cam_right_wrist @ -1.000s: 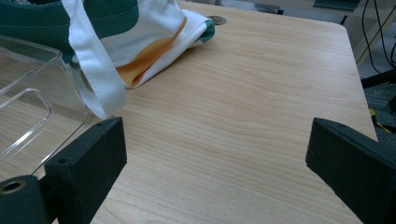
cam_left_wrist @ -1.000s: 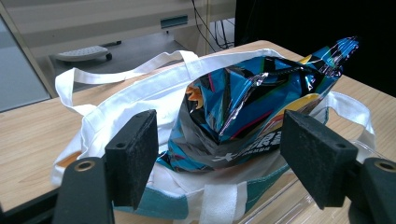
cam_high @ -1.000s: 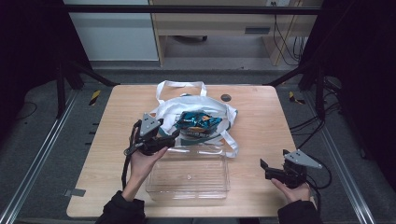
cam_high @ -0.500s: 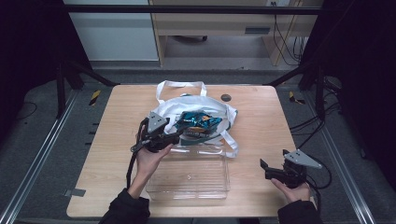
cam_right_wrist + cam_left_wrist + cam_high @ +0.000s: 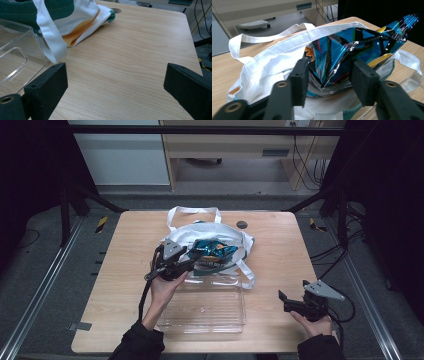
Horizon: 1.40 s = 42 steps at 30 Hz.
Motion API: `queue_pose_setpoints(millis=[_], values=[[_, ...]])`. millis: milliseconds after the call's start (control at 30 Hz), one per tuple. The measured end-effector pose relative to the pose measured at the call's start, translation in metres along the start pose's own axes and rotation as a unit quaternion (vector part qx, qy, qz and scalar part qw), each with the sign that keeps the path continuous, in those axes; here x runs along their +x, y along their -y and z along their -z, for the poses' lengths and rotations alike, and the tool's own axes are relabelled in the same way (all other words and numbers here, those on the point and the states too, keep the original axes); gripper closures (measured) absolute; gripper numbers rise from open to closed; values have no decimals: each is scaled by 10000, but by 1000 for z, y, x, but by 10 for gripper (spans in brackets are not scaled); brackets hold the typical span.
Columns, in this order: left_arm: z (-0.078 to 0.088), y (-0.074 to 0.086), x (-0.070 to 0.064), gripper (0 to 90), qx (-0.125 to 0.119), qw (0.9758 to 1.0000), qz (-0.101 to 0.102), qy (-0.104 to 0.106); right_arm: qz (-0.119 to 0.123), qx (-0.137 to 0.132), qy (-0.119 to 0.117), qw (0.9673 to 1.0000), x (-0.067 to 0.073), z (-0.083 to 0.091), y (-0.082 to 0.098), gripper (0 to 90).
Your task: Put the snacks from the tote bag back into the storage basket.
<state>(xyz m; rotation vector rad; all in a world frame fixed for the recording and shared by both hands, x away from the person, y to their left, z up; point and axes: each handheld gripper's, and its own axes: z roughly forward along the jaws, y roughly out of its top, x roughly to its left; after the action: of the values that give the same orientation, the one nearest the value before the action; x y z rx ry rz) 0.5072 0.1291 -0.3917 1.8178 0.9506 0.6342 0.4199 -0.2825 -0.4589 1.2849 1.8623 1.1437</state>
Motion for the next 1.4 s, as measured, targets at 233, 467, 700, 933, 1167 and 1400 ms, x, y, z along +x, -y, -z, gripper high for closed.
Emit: queue_pose_setpoints(millis=[233,467,700,933,1167,1400], values=[[-3,0,-2,687,46,10000,16,-59,31,3,11,10000,0,-1,0,56],[-3,-1,0,829,11,9998,122,-132,19,4,11,10000,0,0,0,57],[-1,-1,-1,883,36,9999,91,-107,28,-3,6,10000,0,0,0,59],[0,0,-4,867,33,10000,51,-7,39,1,8,10000,0,-1,0,60],[-6,-1,1,633,18,9999,155,7,37,6,7,10000,0,-1,0,60],[-11,-3,-1,715,45,9999,134,-9,36,0,-3,10000,0,-1,0,60]])
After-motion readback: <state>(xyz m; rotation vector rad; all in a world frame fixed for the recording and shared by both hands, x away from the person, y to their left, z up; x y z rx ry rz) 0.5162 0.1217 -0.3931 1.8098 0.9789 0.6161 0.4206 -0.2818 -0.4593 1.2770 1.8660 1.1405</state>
